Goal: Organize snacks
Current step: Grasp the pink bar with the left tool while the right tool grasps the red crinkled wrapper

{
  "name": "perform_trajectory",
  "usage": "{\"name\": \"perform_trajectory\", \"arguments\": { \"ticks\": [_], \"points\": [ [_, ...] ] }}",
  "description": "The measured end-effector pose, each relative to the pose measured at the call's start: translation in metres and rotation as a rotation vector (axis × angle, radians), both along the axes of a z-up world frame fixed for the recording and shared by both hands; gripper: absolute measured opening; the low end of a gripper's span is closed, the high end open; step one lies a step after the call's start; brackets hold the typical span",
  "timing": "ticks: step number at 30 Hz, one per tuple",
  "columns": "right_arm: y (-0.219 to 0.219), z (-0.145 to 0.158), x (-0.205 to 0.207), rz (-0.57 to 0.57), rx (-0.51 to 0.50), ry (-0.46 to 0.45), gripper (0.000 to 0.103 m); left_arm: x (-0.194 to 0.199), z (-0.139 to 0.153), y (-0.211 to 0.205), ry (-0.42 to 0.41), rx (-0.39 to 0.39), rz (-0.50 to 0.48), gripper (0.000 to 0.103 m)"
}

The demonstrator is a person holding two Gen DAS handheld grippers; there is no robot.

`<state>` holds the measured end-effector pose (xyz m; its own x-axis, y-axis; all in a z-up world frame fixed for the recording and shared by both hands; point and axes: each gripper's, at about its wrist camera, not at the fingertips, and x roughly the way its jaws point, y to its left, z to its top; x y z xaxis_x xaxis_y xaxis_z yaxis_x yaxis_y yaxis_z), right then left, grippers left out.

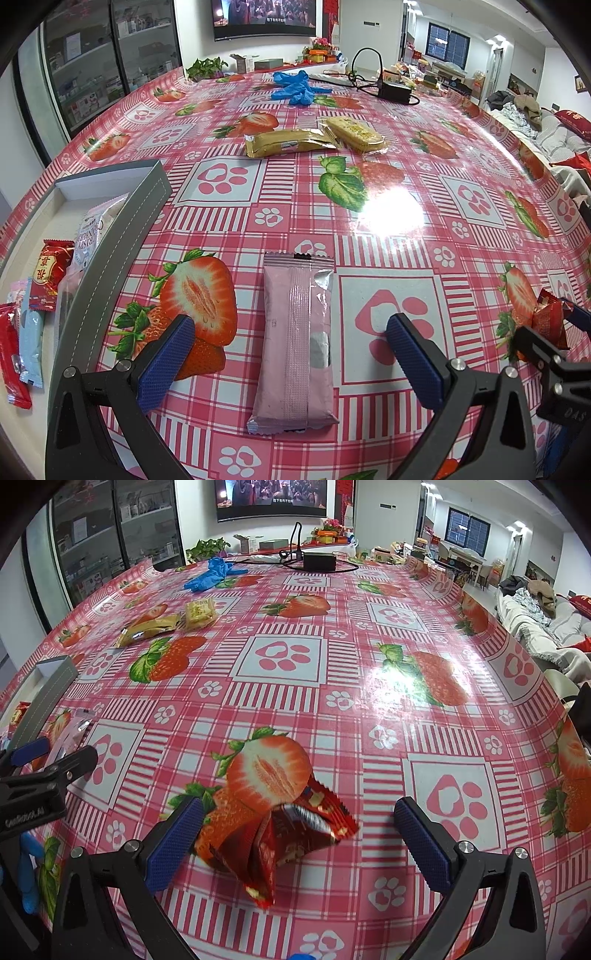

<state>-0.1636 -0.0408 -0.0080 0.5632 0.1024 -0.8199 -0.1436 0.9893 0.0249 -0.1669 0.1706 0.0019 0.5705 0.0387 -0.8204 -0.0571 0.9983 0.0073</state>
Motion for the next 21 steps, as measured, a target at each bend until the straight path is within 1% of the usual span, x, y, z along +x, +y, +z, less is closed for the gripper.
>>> {"name": "perform_trajectory", "arguments": {
  "ticks": [1,2,3,4,5,6,8,9,11,14,17,21],
  "points": [
    [-0.001,0.001,-0.003,0.005,0.001,0.001,0.1,0.0,0.0,-0.001,0.006,-0.002,0.002,0.102],
    [-0.002,0.002,-0.005,0.011,0.001,-0.002,0.092,0.0,0.001,-0.003,0.011,-0.002,0.003,0.1],
    [-0.003,0.004,-0.008,0.016,0.001,-0.004,0.082,-0.001,0.003,-0.006,0.014,-0.001,-0.002,0.096],
    [-0.005,0.006,-0.009,0.018,0.002,-0.005,0.076,-0.001,0.004,-0.009,0.017,0.0,-0.01,0.089],
    [-0.008,0.008,-0.01,0.016,0.008,-0.003,0.061,-0.002,0.006,-0.012,0.02,-0.002,-0.02,0.086],
    [-0.012,0.009,-0.009,0.012,0.016,0.001,0.047,-0.002,0.007,-0.015,0.022,-0.008,-0.031,0.077],
    [-0.023,0.011,-0.007,-0.004,0.063,0.019,0.032,-0.003,0.01,-0.022,0.022,-0.006,-0.067,0.054],
    [-0.029,0.012,-0.007,-0.014,0.1,0.033,0.029,-0.004,0.012,-0.024,0.023,-0.009,-0.082,0.028],
    [-0.038,0.014,-0.005,-0.024,0.159,0.057,0.029,-0.005,0.014,-0.025,0.044,-0.033,-0.094,0.027],
    [-0.047,0.017,-0.006,-0.037,0.226,0.08,0.029,-0.011,0.019,-0.018,0.061,-0.107,-0.101,0.027],
    [-0.046,0.025,-0.008,-0.029,0.243,0.069,0.029,-0.017,0.028,-0.017,0.046,-0.11,-0.103,0.027],
    [-0.03,0.04,-0.006,0.015,0.242,0.045,0.029,-0.025,0.049,-0.005,0.009,-0.109,-0.091,0.027]
  ]
}}
